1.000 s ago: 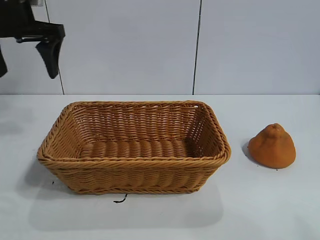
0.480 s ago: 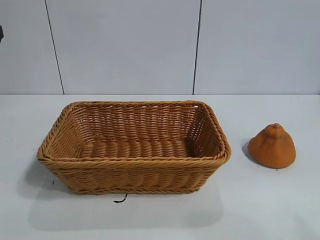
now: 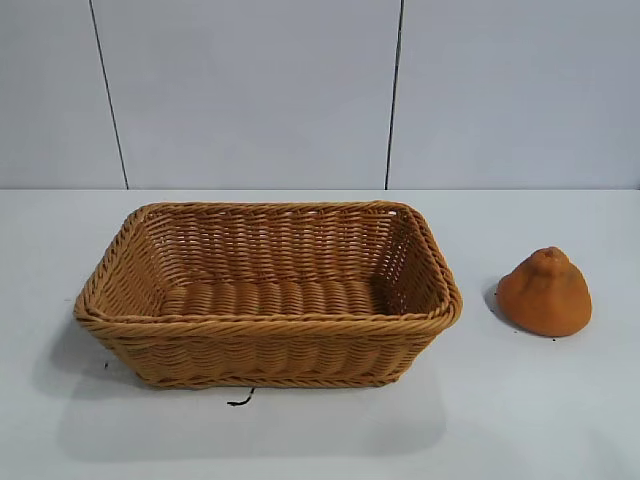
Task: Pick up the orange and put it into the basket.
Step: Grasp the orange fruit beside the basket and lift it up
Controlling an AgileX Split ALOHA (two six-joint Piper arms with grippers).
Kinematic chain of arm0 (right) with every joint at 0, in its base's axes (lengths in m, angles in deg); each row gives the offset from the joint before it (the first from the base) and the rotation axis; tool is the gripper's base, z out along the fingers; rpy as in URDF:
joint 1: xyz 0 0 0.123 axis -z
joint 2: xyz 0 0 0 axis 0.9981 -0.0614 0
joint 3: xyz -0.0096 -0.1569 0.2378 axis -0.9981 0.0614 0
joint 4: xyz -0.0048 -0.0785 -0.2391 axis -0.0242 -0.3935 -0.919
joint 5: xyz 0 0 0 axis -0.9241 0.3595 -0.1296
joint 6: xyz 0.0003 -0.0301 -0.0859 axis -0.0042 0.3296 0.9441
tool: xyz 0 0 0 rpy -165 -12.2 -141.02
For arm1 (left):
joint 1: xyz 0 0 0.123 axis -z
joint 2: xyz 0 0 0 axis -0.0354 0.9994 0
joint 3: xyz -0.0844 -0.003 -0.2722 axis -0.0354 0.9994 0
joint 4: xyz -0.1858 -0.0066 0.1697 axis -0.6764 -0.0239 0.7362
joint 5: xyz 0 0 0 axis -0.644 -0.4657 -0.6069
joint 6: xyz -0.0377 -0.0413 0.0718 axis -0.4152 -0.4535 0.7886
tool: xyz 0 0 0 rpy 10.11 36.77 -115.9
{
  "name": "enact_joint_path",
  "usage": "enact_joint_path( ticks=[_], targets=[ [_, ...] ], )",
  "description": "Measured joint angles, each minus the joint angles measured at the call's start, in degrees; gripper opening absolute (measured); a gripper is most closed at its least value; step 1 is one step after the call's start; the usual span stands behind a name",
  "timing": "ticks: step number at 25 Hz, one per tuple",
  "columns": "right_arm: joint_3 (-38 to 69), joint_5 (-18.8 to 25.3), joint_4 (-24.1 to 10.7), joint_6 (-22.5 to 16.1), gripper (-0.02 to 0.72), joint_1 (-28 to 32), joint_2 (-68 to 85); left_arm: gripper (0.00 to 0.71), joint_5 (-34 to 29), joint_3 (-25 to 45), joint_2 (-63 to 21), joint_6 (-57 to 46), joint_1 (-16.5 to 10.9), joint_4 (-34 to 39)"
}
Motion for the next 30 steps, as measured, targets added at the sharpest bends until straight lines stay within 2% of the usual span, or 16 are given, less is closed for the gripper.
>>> enact_joint_path(
  ticks=[6, 14, 17, 18, 19, 21, 30],
  targets=[
    [0.0, 0.0, 0.0, 0.0, 0.638, 0.0, 0.0, 0.697, 0.5, 14.0, -17.9, 0.0, 0.0, 0.0],
    [0.0, 0.0, 0.0, 0.0, 0.638, 0.0, 0.0, 0.697, 6.9, 31.4, -39.9, 0.1, 0.0, 0.0],
    [0.0, 0.0, 0.0, 0.0, 0.638, 0.0, 0.0, 0.697, 7.8, 37.2, -48.0, 0.3, 0.0, 0.0],
    [0.0, 0.0, 0.0, 0.0, 0.638, 0.0, 0.0, 0.697, 7.8, 37.2, -48.0, 0.3, 0.0, 0.0],
    [0.0, 0.0, 0.0, 0.0, 0.638, 0.0, 0.0, 0.697, 8.1, 40.7, -52.9, 0.4, 0.0, 0.0],
    [0.0, 0.0, 0.0, 0.0, 0.638, 0.0, 0.0, 0.697, 7.9, 42.6, -58.1, 0.5, 0.0, 0.0],
    [0.0, 0.0, 0.0, 0.0, 0.638, 0.0, 0.0, 0.697, 8.4, 43.0, -77.8, 0.7, 0.0, -0.4]
  ],
)
